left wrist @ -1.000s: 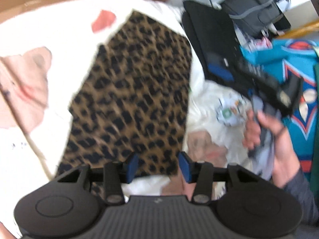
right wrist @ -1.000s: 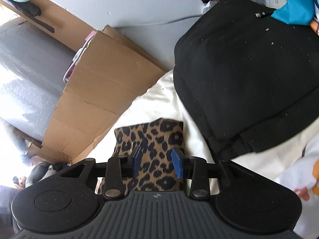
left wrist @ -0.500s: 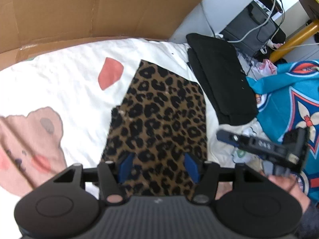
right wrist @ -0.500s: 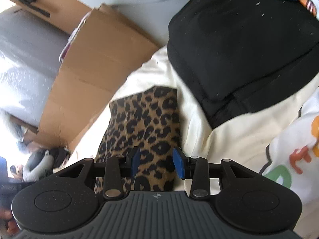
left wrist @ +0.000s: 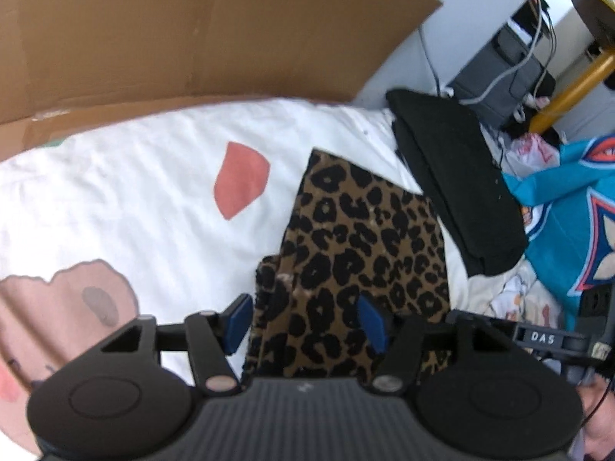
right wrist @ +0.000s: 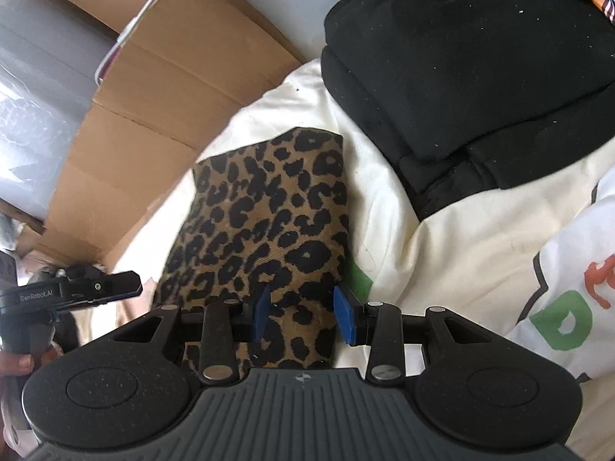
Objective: Fold clothes
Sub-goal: 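Close both grippers on the folded leopard-print pants bundle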
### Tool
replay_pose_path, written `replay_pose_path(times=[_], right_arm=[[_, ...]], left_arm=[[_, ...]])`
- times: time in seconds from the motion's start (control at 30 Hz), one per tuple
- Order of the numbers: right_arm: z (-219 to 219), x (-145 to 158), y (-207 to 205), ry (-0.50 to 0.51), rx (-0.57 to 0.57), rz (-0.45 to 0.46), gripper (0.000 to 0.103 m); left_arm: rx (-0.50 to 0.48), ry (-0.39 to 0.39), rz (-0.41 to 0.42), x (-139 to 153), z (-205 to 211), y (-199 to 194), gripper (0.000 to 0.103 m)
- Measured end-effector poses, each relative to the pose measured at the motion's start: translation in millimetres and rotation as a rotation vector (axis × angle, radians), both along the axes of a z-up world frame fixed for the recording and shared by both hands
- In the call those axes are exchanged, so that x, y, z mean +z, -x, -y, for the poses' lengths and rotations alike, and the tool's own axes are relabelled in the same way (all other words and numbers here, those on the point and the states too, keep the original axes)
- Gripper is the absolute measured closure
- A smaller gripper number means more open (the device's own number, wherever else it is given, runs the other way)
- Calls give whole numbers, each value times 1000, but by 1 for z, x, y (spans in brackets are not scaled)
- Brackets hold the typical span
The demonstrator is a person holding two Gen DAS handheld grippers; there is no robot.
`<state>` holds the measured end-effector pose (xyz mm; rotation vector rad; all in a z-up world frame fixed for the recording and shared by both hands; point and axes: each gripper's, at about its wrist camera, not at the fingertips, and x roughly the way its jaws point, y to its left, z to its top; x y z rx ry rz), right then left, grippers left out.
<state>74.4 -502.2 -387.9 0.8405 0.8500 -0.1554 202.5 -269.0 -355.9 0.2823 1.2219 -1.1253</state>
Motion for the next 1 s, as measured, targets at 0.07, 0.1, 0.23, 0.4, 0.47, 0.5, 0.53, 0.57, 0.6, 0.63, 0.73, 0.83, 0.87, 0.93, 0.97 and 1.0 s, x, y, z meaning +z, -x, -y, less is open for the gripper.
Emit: replay_pose_path(times=[0.07,0.1,0.23,0.4,0.47,0.5,0.53,0.57,0.6,0.63,0.73,0.83,0.87,0.93,0.97,1.0], right_arm=[[-1,-2,-1,4,-9,-14,64],[-1,-4,-1,-3,-19,-21,64],[-3,-11,-1,-24,-34,-38,61],[-3,-21,-3,-85,-53,-20,61],[-2,-26,-4,-120,-63,-5,61],[-2,-28,-5,-137,-67,3,61],[-1,-30,-5,-154,-72,10,61],[0,-32,-6,-171,-77,18,61],[0,-35,-6,-188,-81,26,61],[1,-37,-7,-205,-86,33,61],[0,-33,-7,-215,-81,42,76],[-1,-29,-7,-205,-76,47,85],[-2,-28,-7,-201,-75,49,85],[-3,-25,-8,-194,-72,52,84],[-3,-24,-8,-191,-71,53,81],[-4,-23,-8,-187,-70,55,81]], left_arm=[[-1,-4,-29,-9,2,-2,39],[1,-4,-37,-14,2,-4,39],[25,-24,-68,-33,2,-11,37],[34,12,-132,-50,-1,-19,32],[50,32,-159,-54,-2,-22,32],[53,41,-168,-55,-2,-24,32],[51,47,-173,-56,-2,-25,32],[50,51,-177,-57,-1,-26,32],[48,55,-181,-57,0,-27,32],[51,59,-184,-57,1,-28,32],[78,74,-184,-53,3,-28,53],[44,62,-119,-43,6,-22,56],[33,63,-109,-40,7,-22,56],[32,60,-118,-39,7,-24,53],[33,52,-120,-40,7,-25,49],[35,44,-119,-41,8,-25,41]])
